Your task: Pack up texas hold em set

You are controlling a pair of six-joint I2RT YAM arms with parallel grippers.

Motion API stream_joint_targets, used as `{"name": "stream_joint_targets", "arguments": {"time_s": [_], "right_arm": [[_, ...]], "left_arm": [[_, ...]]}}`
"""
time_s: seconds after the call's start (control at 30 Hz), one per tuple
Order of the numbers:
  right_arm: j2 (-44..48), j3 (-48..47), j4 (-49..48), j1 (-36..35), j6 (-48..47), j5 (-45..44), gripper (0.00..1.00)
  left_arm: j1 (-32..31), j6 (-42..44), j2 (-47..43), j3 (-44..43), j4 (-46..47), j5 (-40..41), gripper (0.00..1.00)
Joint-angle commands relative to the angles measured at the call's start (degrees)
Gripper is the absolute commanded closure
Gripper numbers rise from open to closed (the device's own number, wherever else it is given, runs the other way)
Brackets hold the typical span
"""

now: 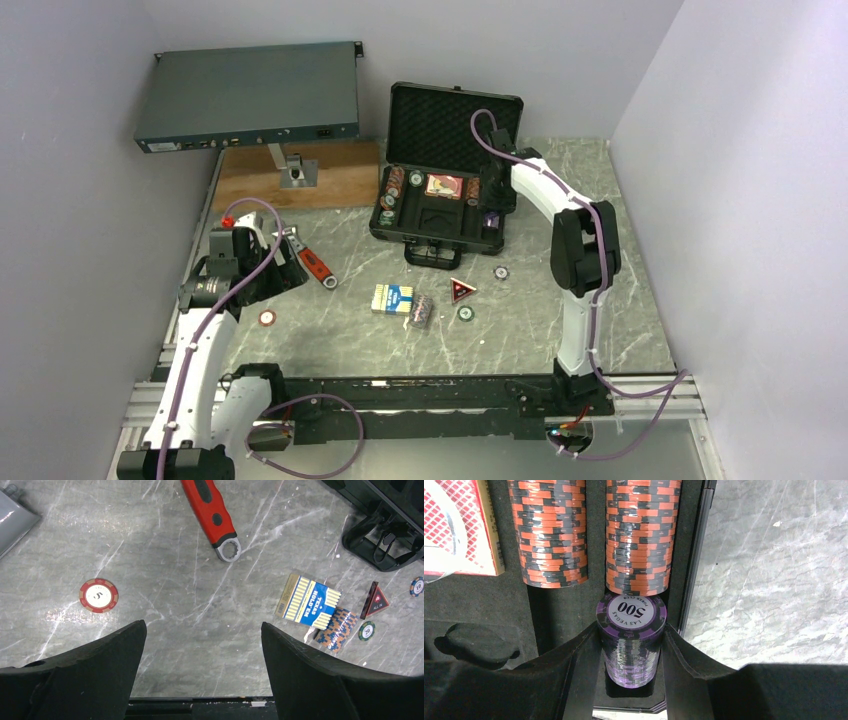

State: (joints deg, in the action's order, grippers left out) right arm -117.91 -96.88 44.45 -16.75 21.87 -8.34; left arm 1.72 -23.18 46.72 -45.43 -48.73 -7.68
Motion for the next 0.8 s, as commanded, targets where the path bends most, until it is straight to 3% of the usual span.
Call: {"name": "stream_joint_targets", "arguments": {"time_s": [0.0,0.2,0.4,0.57,0.7,0.77], "right_arm": [[-1.4,-5.1,-0.2,0.0,-0.5,-1.1,0.84],[-0.8,-6.1,0.7,0.0,-0.5,-2.0,0.59],[1.9,-8.5,1.9,0.0,-1.2,-4.0,0.22],[5.6,-10.3,3.0,0.0,-0.8,-4.2,0.13],[11.3,-4.7,1.3,-0.3,0.8,-3.0,0.15],[14.7,1.1,-0.9,-0.4,2.4,-1.1,0.20]], "left_arm": [[0.3,0.5,-0.2,-0.9,1.3,0.1,0.09],[0.4,0.5,-0.4,-0.9,1.1,0.3,0.08],[0.4,0.4,-0.5,-0.8,1.1,0.2,0.08],[0.3,0.7,-0.2,-0.8,1.2,-0.3,0.08],[0.3,0.8,-0.3,-0.7,1.3,-0.6,0.08],[0.4,0.8,-0.3,-0.7,1.4,-0.8,0.08]]}}
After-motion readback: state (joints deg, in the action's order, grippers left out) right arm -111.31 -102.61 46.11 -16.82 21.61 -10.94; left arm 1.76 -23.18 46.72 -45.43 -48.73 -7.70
